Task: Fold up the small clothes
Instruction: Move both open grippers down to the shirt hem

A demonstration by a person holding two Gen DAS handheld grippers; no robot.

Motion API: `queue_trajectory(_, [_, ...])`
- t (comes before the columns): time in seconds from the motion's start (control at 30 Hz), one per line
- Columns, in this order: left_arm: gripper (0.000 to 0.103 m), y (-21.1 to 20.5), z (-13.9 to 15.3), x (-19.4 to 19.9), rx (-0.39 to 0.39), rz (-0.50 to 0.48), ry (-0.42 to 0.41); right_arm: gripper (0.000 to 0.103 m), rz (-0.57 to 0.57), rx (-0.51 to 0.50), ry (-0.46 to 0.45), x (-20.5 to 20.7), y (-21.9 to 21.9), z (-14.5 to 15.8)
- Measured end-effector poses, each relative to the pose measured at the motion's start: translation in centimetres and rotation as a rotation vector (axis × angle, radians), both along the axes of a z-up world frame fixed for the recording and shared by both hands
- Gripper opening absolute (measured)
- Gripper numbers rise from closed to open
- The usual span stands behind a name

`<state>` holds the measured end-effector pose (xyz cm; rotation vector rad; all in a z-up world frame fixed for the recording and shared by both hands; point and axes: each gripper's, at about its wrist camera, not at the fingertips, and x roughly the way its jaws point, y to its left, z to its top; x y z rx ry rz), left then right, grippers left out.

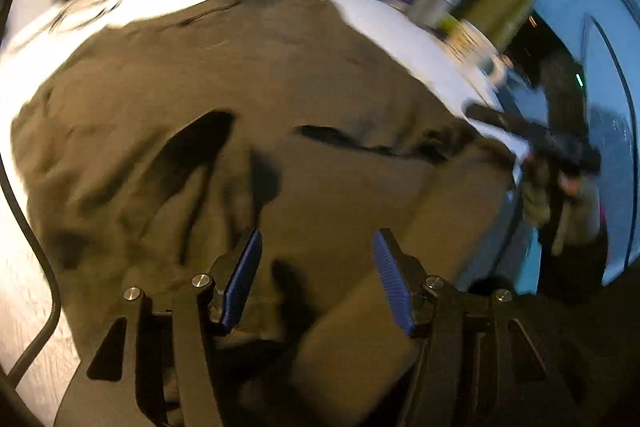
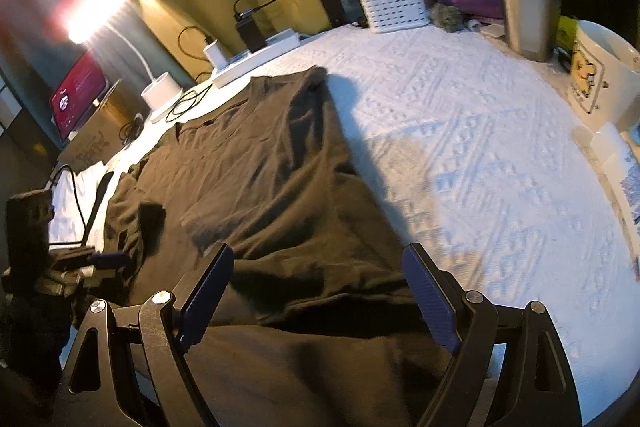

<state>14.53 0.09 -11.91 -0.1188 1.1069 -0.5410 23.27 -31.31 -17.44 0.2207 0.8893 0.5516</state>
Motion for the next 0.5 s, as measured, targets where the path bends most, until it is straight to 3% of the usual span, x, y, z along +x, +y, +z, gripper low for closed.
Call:
queue_trajectory(0.13, [0.058,0.9,1.7,0.1,0.06,0.084,-0.067,0.088,-0.031,-0.008,-0.028,-0.3,-1.6,0.6])
queue_trajectory(0.23, [0.058,2.8,1.7,0.7,0.211,0.214,-0.112,0.088,-0.045,-0.019,-0.04,-0.4,-2.6,0.6])
queue_trajectory(0.3, [0.058,4.7,0.7,1.4,0.251,0.296,-0.081,0.088,-0.051,-0.025,-0.044,-0.4,-3.1,0.5])
queue_trajectory(0.4, [0.058,5.9,-0.8,1.8,0.217,0.317,-0.021,0.087,-0.067,-0.025,-0.032,-0.3,-3.7,0.1])
queue_trajectory(0.5, [0.062,5.4,-1.8,1.8,0.122,0.274,0.025,0.088,-0.075,-0.028,-0.021,-0.1,-4.0,-0.3])
